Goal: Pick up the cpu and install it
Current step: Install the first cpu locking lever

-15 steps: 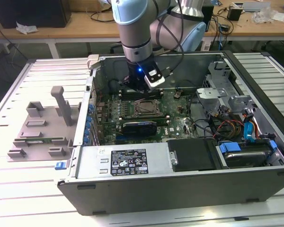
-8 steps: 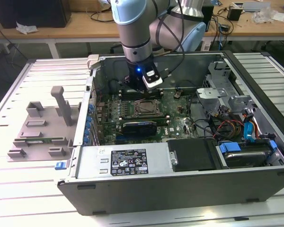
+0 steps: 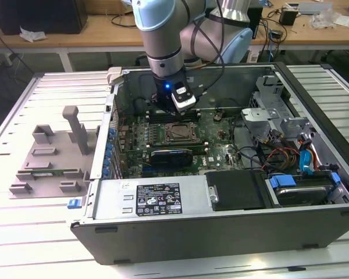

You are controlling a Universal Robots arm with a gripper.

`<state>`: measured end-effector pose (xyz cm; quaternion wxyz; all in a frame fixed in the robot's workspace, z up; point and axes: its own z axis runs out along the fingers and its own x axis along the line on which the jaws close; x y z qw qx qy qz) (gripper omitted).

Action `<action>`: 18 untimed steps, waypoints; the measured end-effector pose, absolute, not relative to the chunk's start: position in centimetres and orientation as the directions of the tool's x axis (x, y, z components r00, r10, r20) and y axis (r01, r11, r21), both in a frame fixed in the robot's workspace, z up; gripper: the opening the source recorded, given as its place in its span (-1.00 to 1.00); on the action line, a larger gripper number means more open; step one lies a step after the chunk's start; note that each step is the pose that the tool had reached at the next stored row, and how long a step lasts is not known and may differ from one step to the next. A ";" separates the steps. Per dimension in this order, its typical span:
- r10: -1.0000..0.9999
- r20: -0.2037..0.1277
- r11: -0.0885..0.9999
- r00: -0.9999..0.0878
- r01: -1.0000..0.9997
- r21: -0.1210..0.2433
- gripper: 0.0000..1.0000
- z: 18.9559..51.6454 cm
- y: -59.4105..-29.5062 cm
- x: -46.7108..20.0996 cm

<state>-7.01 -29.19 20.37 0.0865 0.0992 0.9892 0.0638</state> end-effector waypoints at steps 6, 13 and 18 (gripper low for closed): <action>0.219 -0.168 0.970 -0.961 0.196 0.142 -0.79 19.9 -29.1 -7.1; 0.229 -0.169 0.968 -0.959 0.207 0.141 -0.79 19.7 -29.1 -7.1; 0.230 -0.169 0.968 -0.959 0.207 0.141 -0.79 19.7 -29.1 -7.1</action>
